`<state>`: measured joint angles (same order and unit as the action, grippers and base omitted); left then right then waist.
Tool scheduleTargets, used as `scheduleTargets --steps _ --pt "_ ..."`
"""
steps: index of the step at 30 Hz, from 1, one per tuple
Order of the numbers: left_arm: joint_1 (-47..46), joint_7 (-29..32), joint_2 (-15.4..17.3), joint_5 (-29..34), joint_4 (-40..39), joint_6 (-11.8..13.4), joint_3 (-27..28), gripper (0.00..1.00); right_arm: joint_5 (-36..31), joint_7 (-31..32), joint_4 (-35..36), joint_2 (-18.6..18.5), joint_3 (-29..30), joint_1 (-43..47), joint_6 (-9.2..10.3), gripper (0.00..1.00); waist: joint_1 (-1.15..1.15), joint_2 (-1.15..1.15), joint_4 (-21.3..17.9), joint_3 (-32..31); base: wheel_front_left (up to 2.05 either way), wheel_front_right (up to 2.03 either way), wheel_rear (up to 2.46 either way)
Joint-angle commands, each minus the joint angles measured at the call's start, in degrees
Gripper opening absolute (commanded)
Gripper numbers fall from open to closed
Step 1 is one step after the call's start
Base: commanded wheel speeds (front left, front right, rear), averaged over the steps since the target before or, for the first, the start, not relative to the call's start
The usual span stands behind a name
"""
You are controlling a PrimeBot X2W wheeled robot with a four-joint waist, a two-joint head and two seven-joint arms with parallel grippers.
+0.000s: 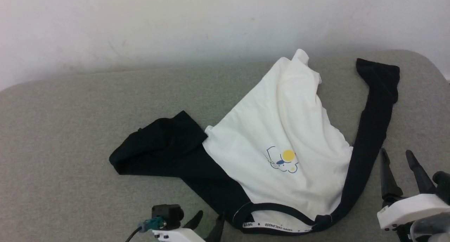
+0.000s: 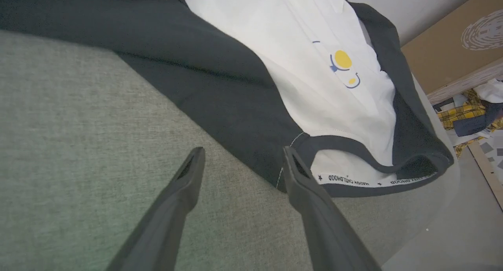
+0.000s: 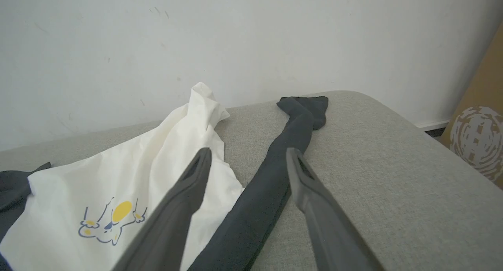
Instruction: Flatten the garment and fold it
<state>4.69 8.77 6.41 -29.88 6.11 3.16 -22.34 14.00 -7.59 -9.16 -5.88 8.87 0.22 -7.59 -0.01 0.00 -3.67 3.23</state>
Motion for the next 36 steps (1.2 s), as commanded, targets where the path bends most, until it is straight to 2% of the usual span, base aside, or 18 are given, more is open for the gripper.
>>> scheduleTargets --steps 1,6,17,20,23,30,33,36 --pt "-0.4 1.0 -0.3 -0.8 -0.3 0.4 -0.3 1.00 -0.4 0.5 1.3 0.4 0.2 0.5 0.10 1.00 0.01 0.00 -1.0 1.2 0.00 0.00 0.00" --pt "-2.3 5.5 -0.8 -1.6 1.2 2.0 -0.9 1.00 -1.3 1.8 4.7 1.1 0.3 1.2 0.10 1.00 0.01 0.00 -1.9 2.9 0.00 0.00 0.00" --pt "-7.2 6.8 -1.9 -2.4 8.1 4.1 -0.6 1.00 -2.4 1.6 5.1 2.0 -0.7 1.1 0.10 1.00 0.01 0.00 -3.4 5.9 0.00 0.00 0.00" --pt "-7.7 7.6 -1.9 -2.6 10.6 3.7 -1.2 1.00 -2.5 1.5 4.9 2.1 -0.9 1.0 0.10 1.00 0.01 0.00 -3.3 6.1 0.00 0.00 0.00" --pt "-8.0 7.9 -2.0 -3.5 12.4 2.4 -1.7 0.00 -2.7 1.5 4.8 2.0 -0.9 1.0 0.10 1.00 0.01 0.00 -3.0 5.9 0.00 0.00 0.00" --pt "-9.0 2.2 -2.3 -3.8 13.1 0.8 -1.2 0.00 -3.5 3.5 5.2 0.8 -1.6 1.5 0.10 1.00 0.01 0.00 -1.8 5.0 0.00 0.00 0.00" --pt "-9.0 -1.5 -1.7 -2.3 11.8 0.4 -1.3 0.00 -0.8 8.7 5.7 0.9 -3.2 2.9 0.10 1.00 0.01 0.00 -1.4 4.4 0.00 0.00 0.00" --pt "-8.4 -5.1 -0.8 -0.3 9.4 0.8 -1.6 0.00 3.4 18.0 7.4 1.2 -4.9 5.2 0.10 1.00 0.01 0.00 -1.1 3.8 0.00 0.00 0.00"
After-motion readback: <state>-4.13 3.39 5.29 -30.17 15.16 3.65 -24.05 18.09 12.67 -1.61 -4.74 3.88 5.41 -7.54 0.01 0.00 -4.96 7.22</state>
